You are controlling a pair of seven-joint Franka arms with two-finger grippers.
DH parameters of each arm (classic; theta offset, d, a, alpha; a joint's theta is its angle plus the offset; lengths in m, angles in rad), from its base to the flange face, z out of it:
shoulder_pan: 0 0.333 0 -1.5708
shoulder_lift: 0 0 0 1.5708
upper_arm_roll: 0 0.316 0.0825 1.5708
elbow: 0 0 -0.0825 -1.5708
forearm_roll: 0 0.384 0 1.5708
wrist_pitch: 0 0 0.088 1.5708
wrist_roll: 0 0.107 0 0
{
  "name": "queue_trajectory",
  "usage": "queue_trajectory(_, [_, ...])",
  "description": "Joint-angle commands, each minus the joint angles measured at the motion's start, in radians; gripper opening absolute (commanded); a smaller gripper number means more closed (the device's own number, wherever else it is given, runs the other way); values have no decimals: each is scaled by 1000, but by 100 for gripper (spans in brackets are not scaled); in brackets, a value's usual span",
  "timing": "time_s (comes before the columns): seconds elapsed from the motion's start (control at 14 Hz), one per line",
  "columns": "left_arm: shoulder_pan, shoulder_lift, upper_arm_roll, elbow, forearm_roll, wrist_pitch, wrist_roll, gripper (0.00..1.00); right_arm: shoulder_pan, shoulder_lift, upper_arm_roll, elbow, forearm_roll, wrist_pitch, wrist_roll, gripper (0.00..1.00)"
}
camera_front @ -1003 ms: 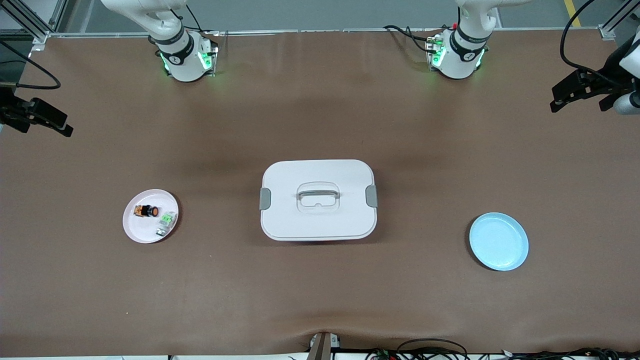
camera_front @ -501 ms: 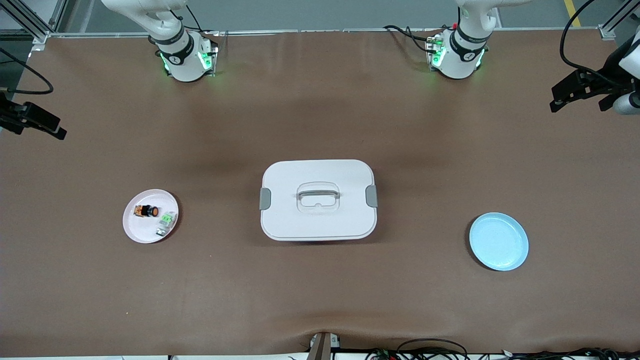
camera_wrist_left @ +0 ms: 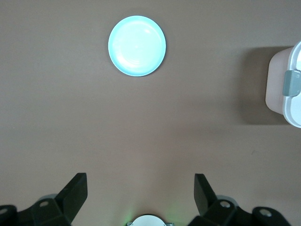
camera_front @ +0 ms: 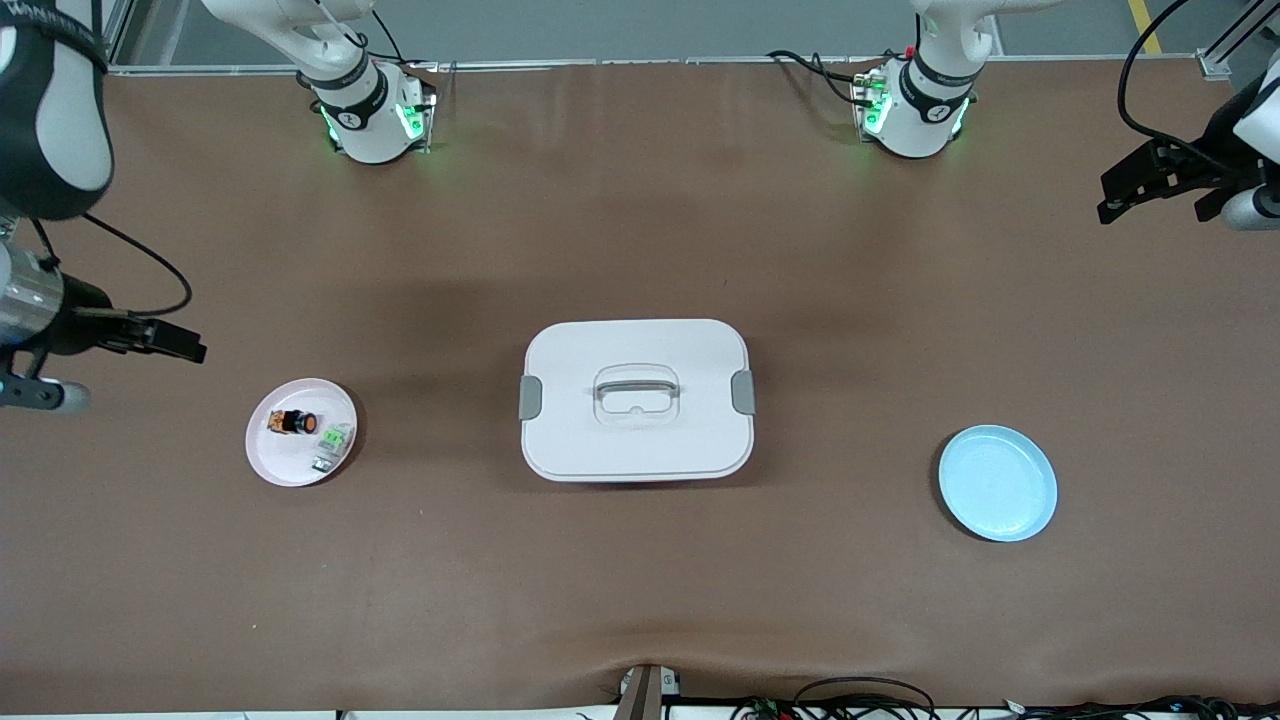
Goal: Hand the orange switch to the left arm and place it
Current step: 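Reach the right gripper down to the orange switch on the white plate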
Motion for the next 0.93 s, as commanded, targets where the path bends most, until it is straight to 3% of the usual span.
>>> queue_trajectory(0.0, [4, -31, -2, -28, 5, -7, -2, 100, 5, 26, 2, 2, -2, 41, -7, 100])
queue_trajectory(0.86, [4, -28, -3, -29, 7, -7, -2, 100, -15, 96, 3, -313, 5, 482, -119, 100])
